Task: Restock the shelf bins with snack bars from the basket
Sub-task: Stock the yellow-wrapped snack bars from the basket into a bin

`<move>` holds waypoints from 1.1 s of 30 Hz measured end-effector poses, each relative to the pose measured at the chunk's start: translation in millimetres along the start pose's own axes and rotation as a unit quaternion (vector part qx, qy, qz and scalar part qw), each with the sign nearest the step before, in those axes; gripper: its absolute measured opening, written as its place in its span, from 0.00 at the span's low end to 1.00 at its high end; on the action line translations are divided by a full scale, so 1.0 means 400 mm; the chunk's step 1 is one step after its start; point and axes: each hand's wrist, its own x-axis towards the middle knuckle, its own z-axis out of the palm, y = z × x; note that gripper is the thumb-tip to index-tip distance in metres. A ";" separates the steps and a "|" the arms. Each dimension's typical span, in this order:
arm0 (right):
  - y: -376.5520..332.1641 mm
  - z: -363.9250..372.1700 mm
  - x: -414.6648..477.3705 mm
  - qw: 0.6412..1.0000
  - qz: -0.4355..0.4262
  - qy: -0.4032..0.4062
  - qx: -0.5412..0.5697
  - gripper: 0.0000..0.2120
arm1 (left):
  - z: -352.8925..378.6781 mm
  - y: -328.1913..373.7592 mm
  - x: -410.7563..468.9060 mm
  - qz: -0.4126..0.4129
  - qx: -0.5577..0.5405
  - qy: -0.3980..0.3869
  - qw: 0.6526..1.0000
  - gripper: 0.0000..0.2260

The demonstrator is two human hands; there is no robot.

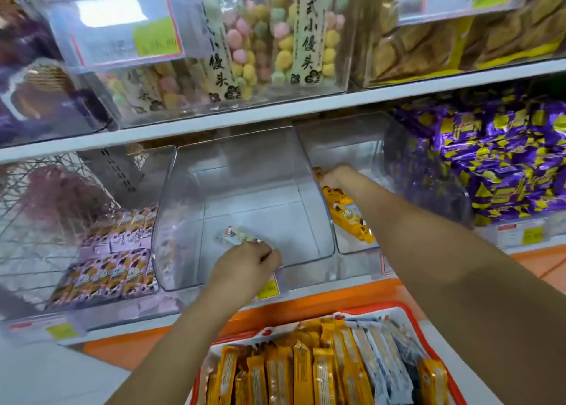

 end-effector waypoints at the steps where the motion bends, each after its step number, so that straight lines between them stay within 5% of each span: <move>1: -0.006 0.003 -0.011 0.999 -0.011 -0.009 0.029 0.16 | 0.002 0.000 0.001 -0.003 -0.001 -0.002 1.000 0.16; 7: 0.012 -0.019 -0.085 0.983 0.004 -0.045 0.176 0.08 | 0.004 -0.004 0.005 -0.004 -0.004 -0.008 1.000 0.16; 12: 0.044 -0.037 -0.218 0.984 -0.007 -0.072 -0.163 0.19 | 0.003 -0.006 0.000 -0.004 -0.023 -0.005 1.000 0.15; 15: 0.061 -0.016 -0.252 0.973 -0.008 -0.087 -0.215 0.16 | 0.000 -0.004 -0.001 -0.004 -0.024 -0.003 1.000 0.16; 21: 0.088 -0.096 -0.283 0.992 -0.001 -0.105 -0.072 0.09 | -0.007 0.009 -0.011 -0.004 -0.023 0.002 1.000 0.17; 24: 0.102 -0.127 -0.256 1.000 0.011 -0.012 0.008 0.11 | -0.010 0.010 -0.010 -0.013 -0.026 -0.001 1.000 0.16; 30: 0.092 -0.086 -0.199 0.992 0.032 0.106 -0.065 0.18 | -0.011 0.015 -0.012 -0.016 -0.023 -0.003 1.000 0.16; 33: 0.087 -0.050 -0.148 0.989 0.035 0.072 0.121 0.15 | -0.012 0.014 -0.010 -0.018 -0.025 -0.005 1.000 0.15</move>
